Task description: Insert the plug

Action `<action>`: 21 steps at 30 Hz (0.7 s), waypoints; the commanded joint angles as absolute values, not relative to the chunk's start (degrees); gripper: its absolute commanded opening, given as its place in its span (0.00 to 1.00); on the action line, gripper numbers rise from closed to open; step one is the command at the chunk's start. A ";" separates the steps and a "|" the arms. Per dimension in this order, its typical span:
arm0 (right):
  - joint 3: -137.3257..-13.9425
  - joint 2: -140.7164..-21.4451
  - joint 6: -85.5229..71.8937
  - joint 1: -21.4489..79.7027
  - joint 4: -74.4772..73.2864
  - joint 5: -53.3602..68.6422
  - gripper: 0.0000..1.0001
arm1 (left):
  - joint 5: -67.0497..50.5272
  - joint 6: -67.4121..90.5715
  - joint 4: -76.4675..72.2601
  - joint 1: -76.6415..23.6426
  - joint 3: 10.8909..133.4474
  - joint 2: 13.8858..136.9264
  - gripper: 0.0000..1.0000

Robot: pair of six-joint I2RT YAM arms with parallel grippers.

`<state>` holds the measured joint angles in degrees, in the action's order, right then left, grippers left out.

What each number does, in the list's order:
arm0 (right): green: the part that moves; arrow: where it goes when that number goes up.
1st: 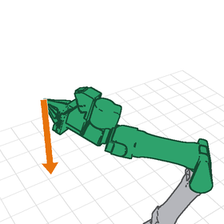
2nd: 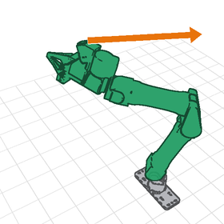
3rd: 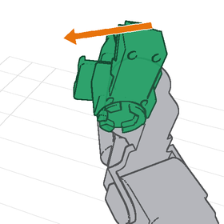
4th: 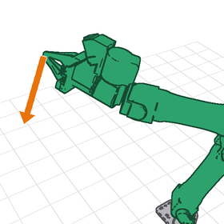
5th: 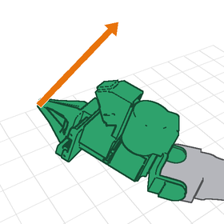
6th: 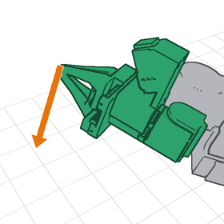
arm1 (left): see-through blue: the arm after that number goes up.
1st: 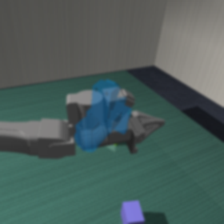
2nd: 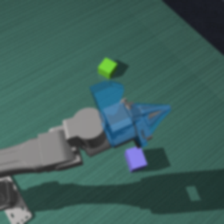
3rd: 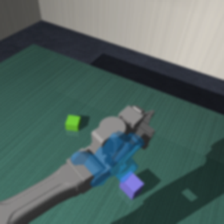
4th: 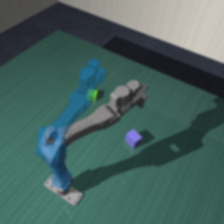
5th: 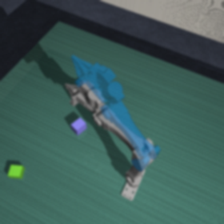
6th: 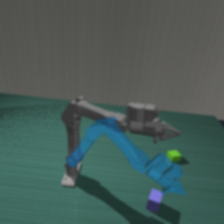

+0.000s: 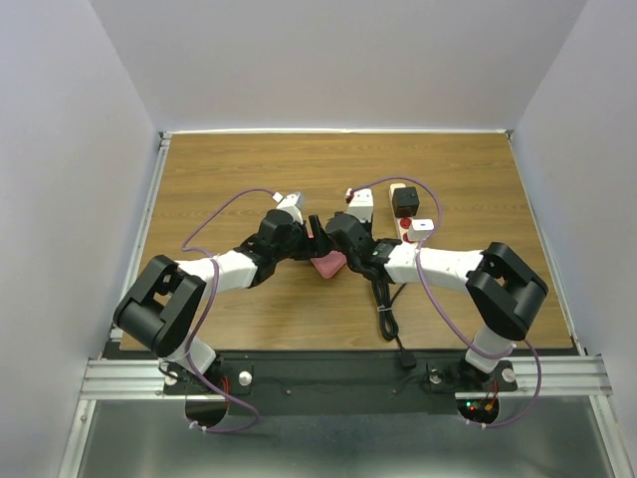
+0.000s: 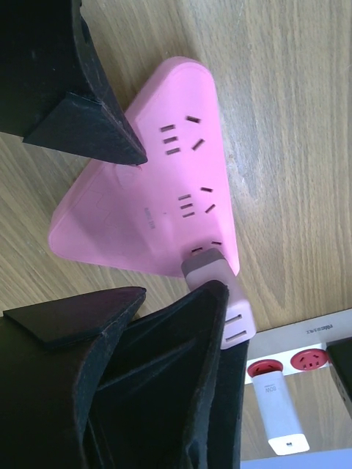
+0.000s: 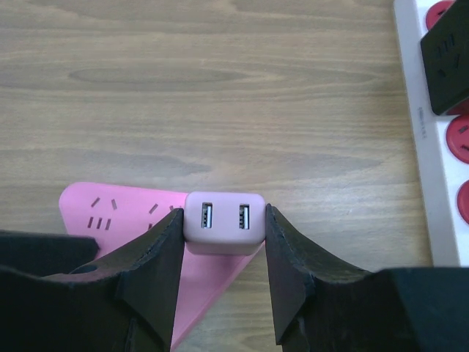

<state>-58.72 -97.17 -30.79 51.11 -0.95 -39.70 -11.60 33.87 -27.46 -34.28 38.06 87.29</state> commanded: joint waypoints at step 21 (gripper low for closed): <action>-53.96 -99.67 -36.30 55.90 -10.72 -41.04 0.00 | -4.41 31.38 -23.65 -34.28 36.56 82.98 0.72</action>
<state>-56.77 -97.03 -35.11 54.59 -0.95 -43.72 -9.87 33.58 -27.38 -34.28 37.43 87.44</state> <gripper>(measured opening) 0.486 0.710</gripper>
